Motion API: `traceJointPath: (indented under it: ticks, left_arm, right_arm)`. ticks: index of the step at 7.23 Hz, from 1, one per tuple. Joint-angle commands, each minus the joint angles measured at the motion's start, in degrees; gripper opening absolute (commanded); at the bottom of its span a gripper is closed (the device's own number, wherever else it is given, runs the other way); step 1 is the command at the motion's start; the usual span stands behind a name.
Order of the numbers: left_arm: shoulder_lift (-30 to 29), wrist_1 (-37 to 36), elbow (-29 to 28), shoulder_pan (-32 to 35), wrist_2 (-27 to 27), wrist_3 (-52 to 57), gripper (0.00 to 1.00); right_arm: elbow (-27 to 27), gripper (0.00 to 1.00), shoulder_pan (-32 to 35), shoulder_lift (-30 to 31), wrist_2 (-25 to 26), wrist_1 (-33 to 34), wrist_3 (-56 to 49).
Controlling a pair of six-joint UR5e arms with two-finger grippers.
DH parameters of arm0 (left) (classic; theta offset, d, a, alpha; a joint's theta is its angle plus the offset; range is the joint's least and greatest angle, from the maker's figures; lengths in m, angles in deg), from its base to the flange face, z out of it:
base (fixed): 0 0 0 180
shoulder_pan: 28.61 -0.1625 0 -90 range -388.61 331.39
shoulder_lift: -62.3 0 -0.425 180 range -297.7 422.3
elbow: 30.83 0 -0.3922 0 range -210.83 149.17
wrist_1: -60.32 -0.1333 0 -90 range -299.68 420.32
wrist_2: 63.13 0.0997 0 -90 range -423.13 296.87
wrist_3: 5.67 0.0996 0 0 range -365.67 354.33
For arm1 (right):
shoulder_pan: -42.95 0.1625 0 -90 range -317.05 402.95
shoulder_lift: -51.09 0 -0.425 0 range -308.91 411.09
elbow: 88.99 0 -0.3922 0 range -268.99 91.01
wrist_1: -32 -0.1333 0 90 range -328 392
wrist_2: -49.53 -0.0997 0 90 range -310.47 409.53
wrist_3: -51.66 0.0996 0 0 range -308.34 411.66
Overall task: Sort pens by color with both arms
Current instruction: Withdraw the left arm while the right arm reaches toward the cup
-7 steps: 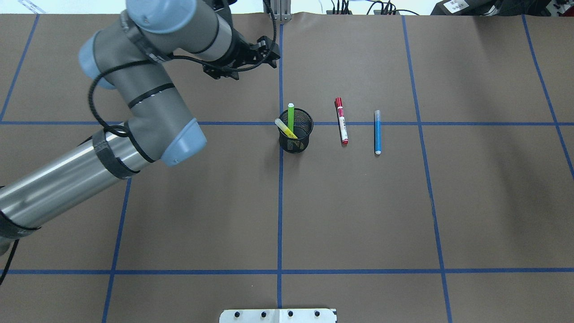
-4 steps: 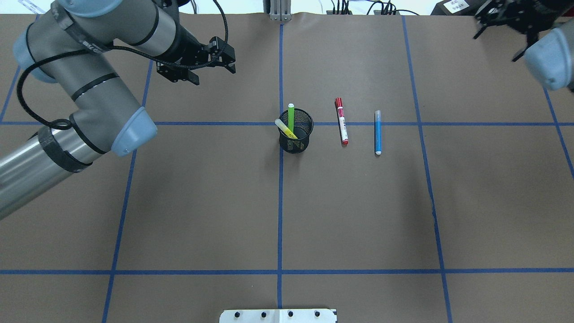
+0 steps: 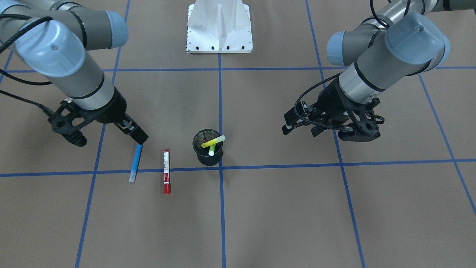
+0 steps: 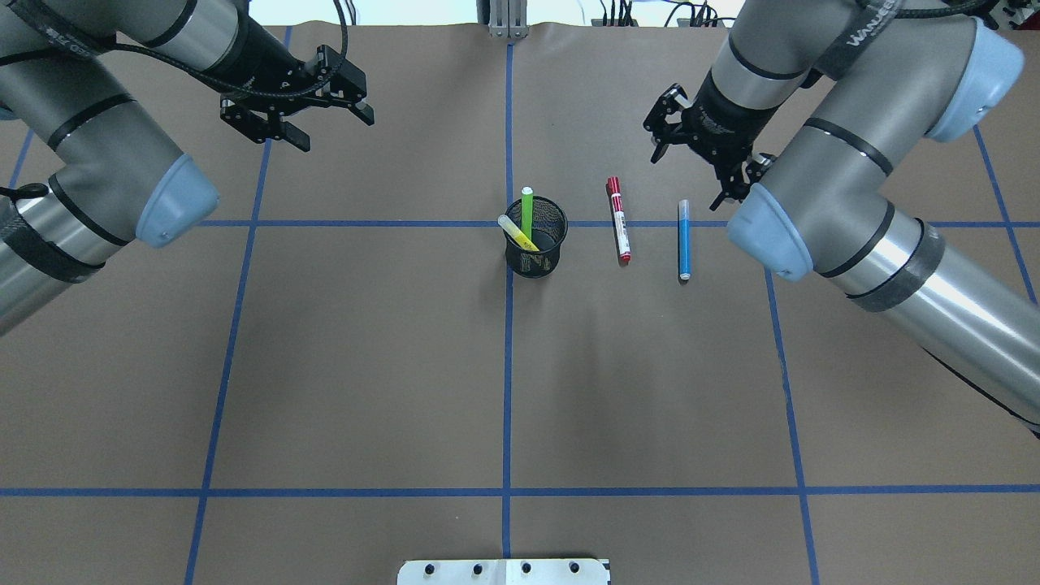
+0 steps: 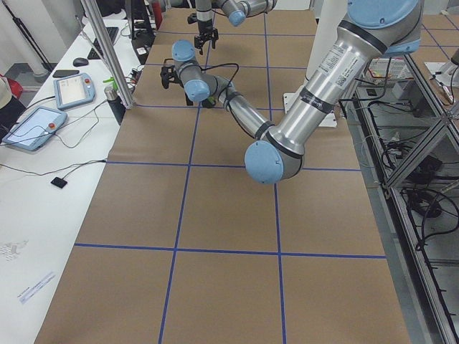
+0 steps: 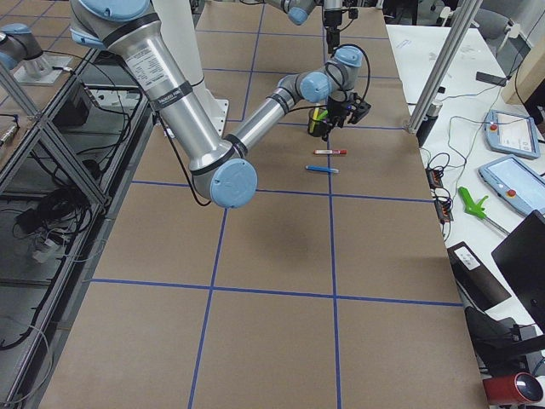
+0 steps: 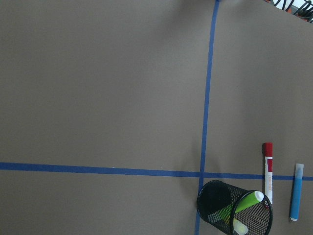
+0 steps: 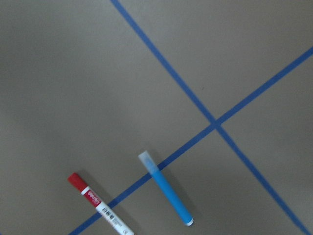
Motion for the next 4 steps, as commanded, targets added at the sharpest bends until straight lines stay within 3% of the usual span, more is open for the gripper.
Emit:
traceJointPath:
  ticks: [1,2,3,4]
  left_arm:
    - [0.10,-4.34,-0.14,0.69,0.12,4.64,1.00]
    - [0.01,-6.20,-0.14,0.78,0.13,6.24,1.00]
    - [0.27,-6.30,-0.66,0.95,0.39,7.04,1.00]
    - [0.28,-7.44,-1.19,0.87,1.26,8.79,1.00]
  right_arm:
    - [4.43,0.98,-0.76,-2.75,-8.13,0.10,9.41]
    - [9.77,0.99,1.68,-6.50,-13.24,0.01,9.27]
    - [18.43,0.99,3.79,-11.85,-15.73,-2.25,7.18]
    - [26.79,0.99,3.99,-13.73,-17.58,-7.49,7.07]
